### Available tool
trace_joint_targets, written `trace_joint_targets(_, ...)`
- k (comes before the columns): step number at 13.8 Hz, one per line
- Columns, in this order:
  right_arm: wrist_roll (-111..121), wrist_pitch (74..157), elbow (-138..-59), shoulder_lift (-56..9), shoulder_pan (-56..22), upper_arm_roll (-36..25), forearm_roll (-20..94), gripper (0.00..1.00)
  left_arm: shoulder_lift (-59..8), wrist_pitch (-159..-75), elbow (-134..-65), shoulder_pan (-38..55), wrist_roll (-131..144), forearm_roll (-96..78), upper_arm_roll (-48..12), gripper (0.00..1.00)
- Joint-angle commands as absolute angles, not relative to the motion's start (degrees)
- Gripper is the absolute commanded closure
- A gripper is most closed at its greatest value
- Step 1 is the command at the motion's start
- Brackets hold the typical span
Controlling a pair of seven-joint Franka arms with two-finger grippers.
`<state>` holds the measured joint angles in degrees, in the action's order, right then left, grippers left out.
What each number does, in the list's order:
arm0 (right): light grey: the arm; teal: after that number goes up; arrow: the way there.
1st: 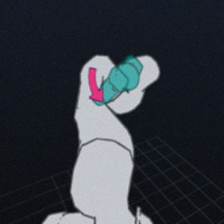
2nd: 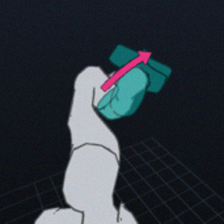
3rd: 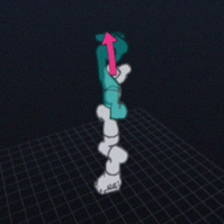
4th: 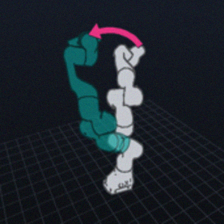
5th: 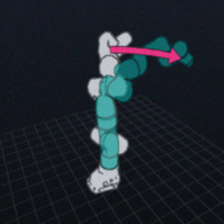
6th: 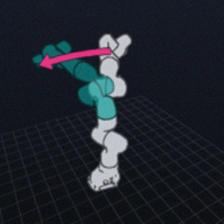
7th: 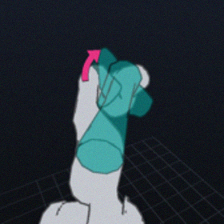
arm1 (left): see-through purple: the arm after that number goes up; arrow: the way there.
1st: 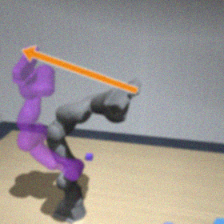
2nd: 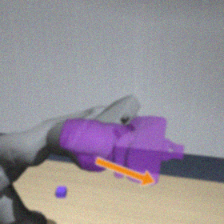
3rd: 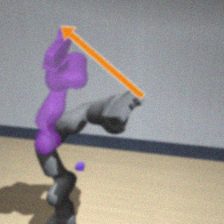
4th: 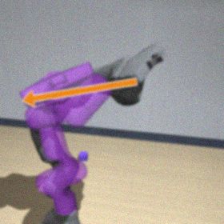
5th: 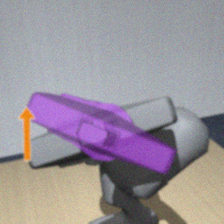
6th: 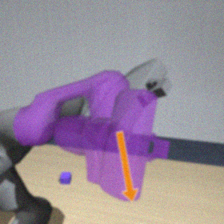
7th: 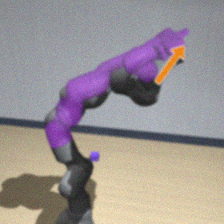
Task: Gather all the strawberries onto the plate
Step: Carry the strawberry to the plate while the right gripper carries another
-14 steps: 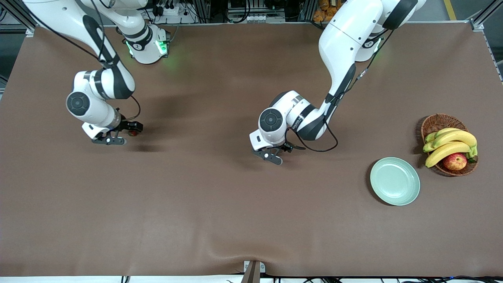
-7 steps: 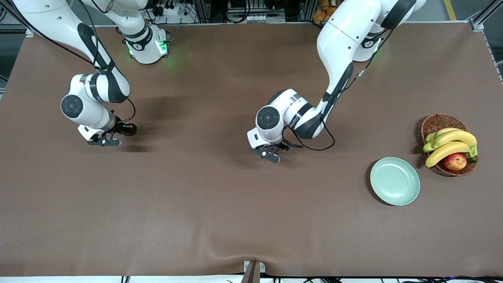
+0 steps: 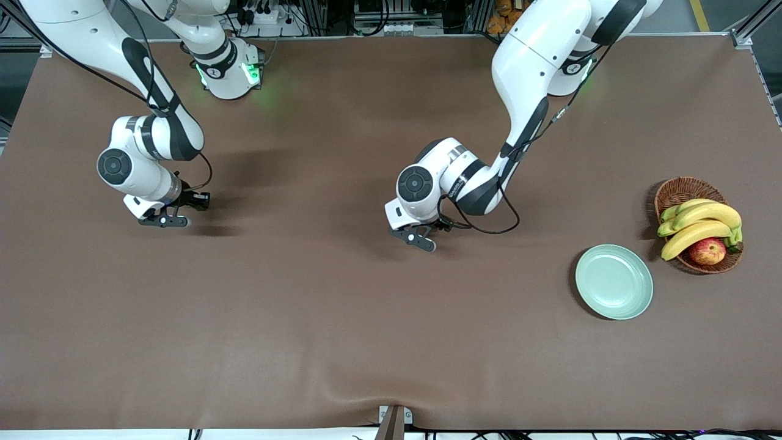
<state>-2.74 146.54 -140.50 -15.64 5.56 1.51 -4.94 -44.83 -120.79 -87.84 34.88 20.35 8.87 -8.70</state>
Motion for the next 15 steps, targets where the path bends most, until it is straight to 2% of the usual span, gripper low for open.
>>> trace_joint_targets(1, -3.1, 145.0, -139.6, -15.3, 5.5, 1.8, -5.2, 1.00, -44.4, -119.8, -88.0, 35.2, 21.4, 9.0, -8.5, 0.66)
trace_joint_targets(2, -3.1, 142.5, -138.3, -15.2, 5.5, 2.1, -4.8, 1.00, -44.3, -119.8, -88.0, 35.2, 21.4, 9.0, -8.5, 0.88)
trace_joint_targets(3, -3.1, 139.1, -136.3, -14.9, 5.5, 2.4, -2.5, 1.00, -44.2, -119.8, -87.9, 35.2, 21.4, 9.0, -8.5, 1.00)
trace_joint_targets(6, -3.1, 123.8, -126.0, -15.1, 5.3, 3.4, 4.9, 1.00, -44.0, -119.8, -87.6, 35.0, 21.4, 9.0, -8.5, 1.00)
trace_joint_targets(8, -3.7, 116.6, -120.6, -15.3, 4.3, 3.7, 8.3, 1.00, -42.6, -119.1, -87.5, 33.8, 21.4, 8.8, -8.4, 1.00)
trace_joint_targets(11, -6.7, 113.4, -116.9, -15.6, 2.5, 3.7, 11.9, 1.00, -36.7, -113.4, -87.8, 26.7, 21.2, 6.6, -8.5, 1.00)
trace_joint_targets(15, -23.5, 113.0, -113.0, -15.6, -6.6, 3.7, 13.4, 1.00, -28.3, -110.9, -92.1, 14.3, 20.2, 4.8, -8.5, 1.00)
